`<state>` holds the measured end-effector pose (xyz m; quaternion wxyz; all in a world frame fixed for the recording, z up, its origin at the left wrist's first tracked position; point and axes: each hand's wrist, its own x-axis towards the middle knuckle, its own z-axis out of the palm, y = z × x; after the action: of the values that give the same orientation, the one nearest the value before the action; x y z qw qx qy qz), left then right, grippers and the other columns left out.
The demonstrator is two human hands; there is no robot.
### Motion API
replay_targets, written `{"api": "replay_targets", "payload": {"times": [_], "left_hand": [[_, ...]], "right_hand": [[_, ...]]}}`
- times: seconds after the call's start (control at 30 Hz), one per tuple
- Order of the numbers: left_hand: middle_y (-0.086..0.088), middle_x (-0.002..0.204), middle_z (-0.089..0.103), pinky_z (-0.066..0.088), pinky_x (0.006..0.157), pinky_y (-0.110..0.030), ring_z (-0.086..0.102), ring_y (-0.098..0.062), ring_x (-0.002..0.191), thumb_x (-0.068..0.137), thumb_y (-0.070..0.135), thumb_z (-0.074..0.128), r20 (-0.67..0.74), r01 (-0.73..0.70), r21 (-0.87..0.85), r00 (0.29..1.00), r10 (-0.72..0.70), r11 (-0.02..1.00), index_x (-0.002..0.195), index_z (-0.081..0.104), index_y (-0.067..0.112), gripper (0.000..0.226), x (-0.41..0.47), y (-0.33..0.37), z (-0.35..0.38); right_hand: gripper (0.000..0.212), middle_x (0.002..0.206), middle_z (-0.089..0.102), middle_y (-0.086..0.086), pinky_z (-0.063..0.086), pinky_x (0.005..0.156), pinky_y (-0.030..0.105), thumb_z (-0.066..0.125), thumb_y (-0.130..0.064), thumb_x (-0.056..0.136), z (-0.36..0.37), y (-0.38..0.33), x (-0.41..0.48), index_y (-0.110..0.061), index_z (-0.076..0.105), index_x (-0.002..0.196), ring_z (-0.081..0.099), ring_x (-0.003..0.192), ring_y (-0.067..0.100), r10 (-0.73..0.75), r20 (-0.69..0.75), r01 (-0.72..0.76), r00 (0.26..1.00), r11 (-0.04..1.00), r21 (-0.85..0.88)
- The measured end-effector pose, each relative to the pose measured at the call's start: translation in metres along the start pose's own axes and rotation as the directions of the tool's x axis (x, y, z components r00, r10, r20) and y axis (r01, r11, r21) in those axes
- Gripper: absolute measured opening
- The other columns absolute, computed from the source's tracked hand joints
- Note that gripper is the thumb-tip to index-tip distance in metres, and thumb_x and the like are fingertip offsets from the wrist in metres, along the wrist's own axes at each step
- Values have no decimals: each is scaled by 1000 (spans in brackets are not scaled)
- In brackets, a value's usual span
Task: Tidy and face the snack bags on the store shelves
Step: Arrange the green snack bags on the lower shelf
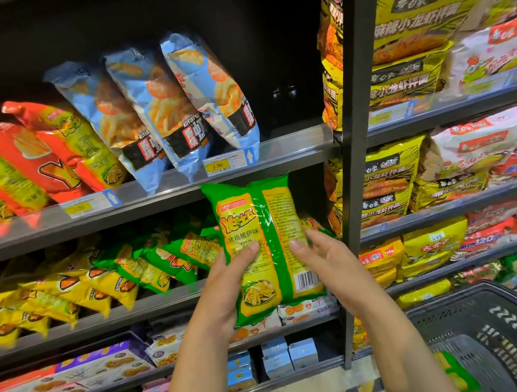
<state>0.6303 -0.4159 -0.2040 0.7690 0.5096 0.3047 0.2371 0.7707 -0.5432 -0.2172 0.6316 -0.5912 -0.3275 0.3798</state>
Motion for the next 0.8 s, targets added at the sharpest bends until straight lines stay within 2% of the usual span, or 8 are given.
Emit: {"api": "replay_targets", "payload": {"times": [0.07, 0.13, 0.23, 0.37, 0.47, 0.53, 0.7, 0.8], "left_hand": [[-8, 125, 77, 55, 102, -53, 73, -31, 117, 82, 31, 76, 10, -8, 26, 1000, 8, 1000, 136, 63, 21, 56, 2, -2, -3], [-4, 128, 76, 55, 101, -49, 72, -26, 119, 81, 30, 77, 15, -22, 56, 1000, 21, 998, 138, 61, 22, 61, 3, -2, -7], [-2, 130, 75, 54, 101, -48, 72, -22, 119, 79, 29, 80, 16, -39, 147, 999, 37, 988, 137, 60, 22, 62, 4, -2, -12], [-2, 124, 77, 56, 98, -49, 74, -25, 115, 87, 18, 79, -30, -27, 187, 999, 33, 982, 133, 63, 21, 48, 7, -4, -19], [-4, 120, 79, 59, 92, -45, 76, -24, 111, 92, 8, 77, -99, -47, 198, 993, 68, 979, 131, 63, 19, 43, 9, -4, -25], [-3, 117, 79, 60, 90, -45, 77, -23, 107, 91, 7, 79, -172, -60, 231, 980, 101, 971, 130, 62, 19, 44, 12, -6, -33], [7, 112, 78, 60, 96, -50, 76, -17, 104, 87, 16, 86, -364, -45, 377, 911, 193, 925, 135, 54, 26, 58, 20, -11, -56], [7, 117, 74, 58, 98, -52, 72, -18, 108, 87, 20, 87, -423, -23, 448, 875, 235, 894, 144, 48, 26, 70, 24, -13, -65]], "right_hand": [[30, 125, 75, -7, 56, 102, 37, 61, -27, 103, 0, 2, 1, -25, 64, 133, 70, 118, 10, -26, -24, 26, 999, 1000, 15], [32, 126, 75, -4, 56, 104, 46, 65, -26, 102, -2, 5, 3, -24, 64, 134, 70, 119, 14, -45, -45, 45, 998, 999, -8], [35, 126, 75, -4, 56, 103, 50, 68, -27, 100, -4, 12, 7, -25, 63, 135, 70, 118, 15, -49, -43, 46, 998, 998, -53], [38, 127, 74, -5, 58, 101, 46, 67, -24, 101, 1, 19, 13, -24, 61, 138, 70, 118, 14, -55, -13, 54, 998, 997, -60], [47, 131, 72, -8, 56, 100, 31, 69, -32, 98, 6, 30, 23, -29, 56, 144, 67, 121, 6, -42, 16, 43, 999, 993, -109], [63, 140, 65, -8, 54, 101, 26, 71, -44, 93, 4, 37, 31, -30, 49, 151, 64, 122, 3, -8, -28, 2, 1000, 982, -189], [71, 154, 51, -10, 45, 115, 42, 71, -49, 95, -5, 54, 51, -32, 39, 156, 50, 137, 9, -18, -147, -58, 989, 866, -496], [80, 165, 37, -4, 35, 122, 45, 70, -49, 96, -2, 63, 71, -27, 30, 162, 34, 151, 19, -43, -130, -56, 991, 739, -672]]}}
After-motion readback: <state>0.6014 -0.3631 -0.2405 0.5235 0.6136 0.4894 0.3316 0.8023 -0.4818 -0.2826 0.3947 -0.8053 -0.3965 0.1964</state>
